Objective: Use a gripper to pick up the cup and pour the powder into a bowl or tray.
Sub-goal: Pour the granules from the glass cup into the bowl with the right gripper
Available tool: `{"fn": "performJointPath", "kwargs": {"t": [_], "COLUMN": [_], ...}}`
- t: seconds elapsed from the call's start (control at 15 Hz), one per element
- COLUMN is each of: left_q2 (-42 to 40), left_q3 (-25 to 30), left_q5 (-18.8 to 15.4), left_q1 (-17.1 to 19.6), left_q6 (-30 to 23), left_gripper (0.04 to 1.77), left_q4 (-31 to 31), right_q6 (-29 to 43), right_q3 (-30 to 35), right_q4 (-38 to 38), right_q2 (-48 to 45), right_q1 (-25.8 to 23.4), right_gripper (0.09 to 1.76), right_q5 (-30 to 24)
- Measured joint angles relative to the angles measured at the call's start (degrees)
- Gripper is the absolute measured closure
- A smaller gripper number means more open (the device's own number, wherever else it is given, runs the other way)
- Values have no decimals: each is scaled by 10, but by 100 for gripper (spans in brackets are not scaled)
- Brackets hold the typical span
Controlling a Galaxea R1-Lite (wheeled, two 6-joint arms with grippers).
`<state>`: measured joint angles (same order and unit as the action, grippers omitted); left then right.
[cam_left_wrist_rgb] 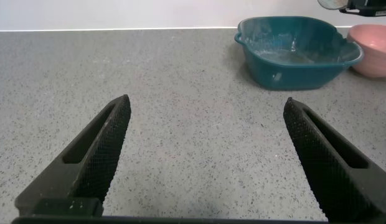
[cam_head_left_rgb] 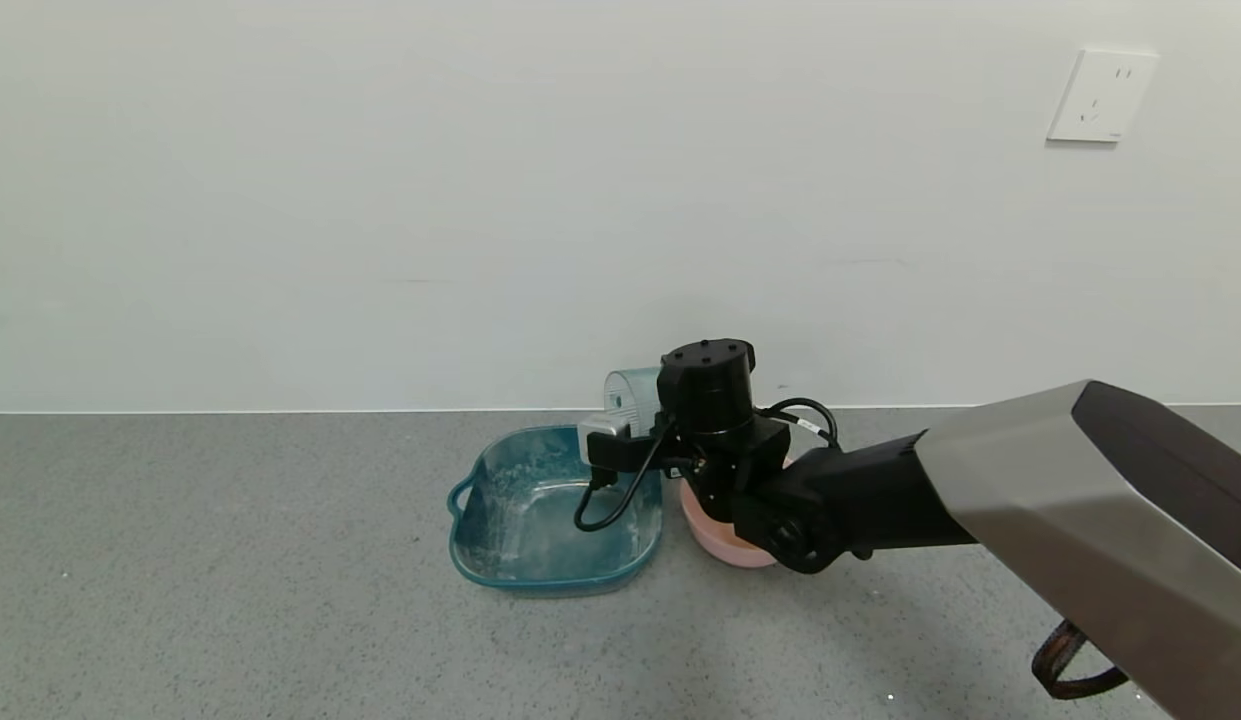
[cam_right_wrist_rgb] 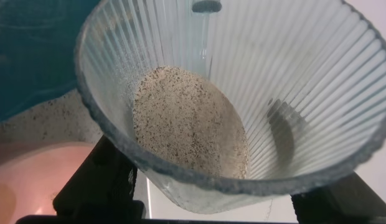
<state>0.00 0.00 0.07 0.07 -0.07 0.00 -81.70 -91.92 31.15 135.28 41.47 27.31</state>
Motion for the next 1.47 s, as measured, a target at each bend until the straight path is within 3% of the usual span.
{"fn": "performJointPath", "kwargs": {"t": [0.73,1.47], "left_q2": [0,0], "left_q3": [0,0], "left_q5": [0,0], "left_q1": [0,0], "left_q6": [0,0], "left_gripper": [5,5], "left_q4": [0,0], "right_q6": [-132,-208], "right_q3": [10,10], "right_q4": [2,0], "right_q2": [-4,-5], "right_q1": [12,24], "right_gripper": [50,50], "right_q5": [0,18]}}
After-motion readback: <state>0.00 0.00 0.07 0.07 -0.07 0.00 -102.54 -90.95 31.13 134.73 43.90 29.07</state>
